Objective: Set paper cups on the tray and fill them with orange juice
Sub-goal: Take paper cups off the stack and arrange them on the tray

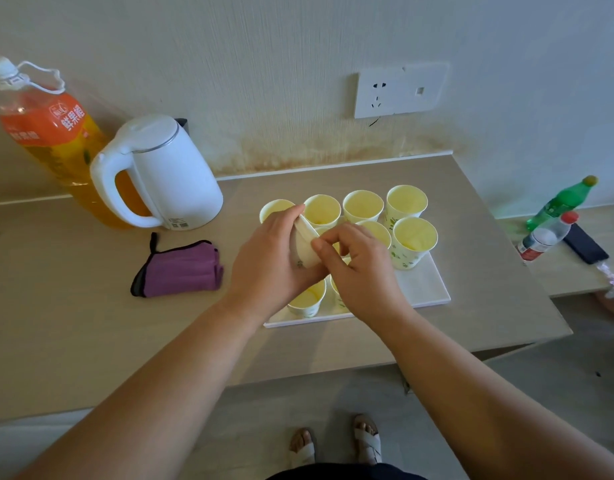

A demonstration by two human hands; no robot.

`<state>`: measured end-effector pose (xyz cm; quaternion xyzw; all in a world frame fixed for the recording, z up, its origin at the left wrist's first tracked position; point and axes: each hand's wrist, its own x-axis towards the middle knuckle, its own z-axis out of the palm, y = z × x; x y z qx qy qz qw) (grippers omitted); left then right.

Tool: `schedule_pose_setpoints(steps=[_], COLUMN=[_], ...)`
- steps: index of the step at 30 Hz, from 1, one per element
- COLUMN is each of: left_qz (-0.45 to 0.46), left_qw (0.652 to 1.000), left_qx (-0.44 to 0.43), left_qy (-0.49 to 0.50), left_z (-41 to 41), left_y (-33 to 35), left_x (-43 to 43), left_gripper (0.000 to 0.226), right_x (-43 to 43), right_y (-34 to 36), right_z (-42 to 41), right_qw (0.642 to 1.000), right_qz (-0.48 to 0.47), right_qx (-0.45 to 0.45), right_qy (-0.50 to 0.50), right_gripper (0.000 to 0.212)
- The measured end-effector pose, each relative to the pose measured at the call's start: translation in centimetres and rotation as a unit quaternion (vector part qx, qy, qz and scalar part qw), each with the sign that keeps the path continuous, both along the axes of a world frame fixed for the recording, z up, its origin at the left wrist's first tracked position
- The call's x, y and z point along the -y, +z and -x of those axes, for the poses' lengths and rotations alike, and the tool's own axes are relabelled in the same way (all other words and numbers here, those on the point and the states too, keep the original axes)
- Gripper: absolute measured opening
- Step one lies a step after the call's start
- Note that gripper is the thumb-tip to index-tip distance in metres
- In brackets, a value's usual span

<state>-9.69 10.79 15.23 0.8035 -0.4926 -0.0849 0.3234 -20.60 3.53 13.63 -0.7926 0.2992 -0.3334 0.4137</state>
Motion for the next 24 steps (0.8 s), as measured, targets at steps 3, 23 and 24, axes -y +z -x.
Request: schedule_pose_setpoints(steps=[3,23,24], left_qz=[-0.013,-0.056,-0.059], left_qw=[1.000,0.993,0.994], left_qx=[0.002,0.091,0.079], left_qy=[0.015,0.055,0.057], left_z=[0.8,1.5,1.5], left_y=[0.5,1.7,1.8], left_x=[0.4,1.5,1.6], left_gripper=[0.083,0.078,0.077], right_x=[-0.1,1.3,1.4], right_y=[0.2,1.2,1.3], right_z=[0.0,-0.8,-0.8], right_qw=[1.000,0.996,0.996], right_qz=[-0.020,-0.043,-0.027], right_qx=[0.005,0.078,0.085], right_qy=[-0.019,-0.011,-0.003], right_gripper=[0.017,0.022,0.020])
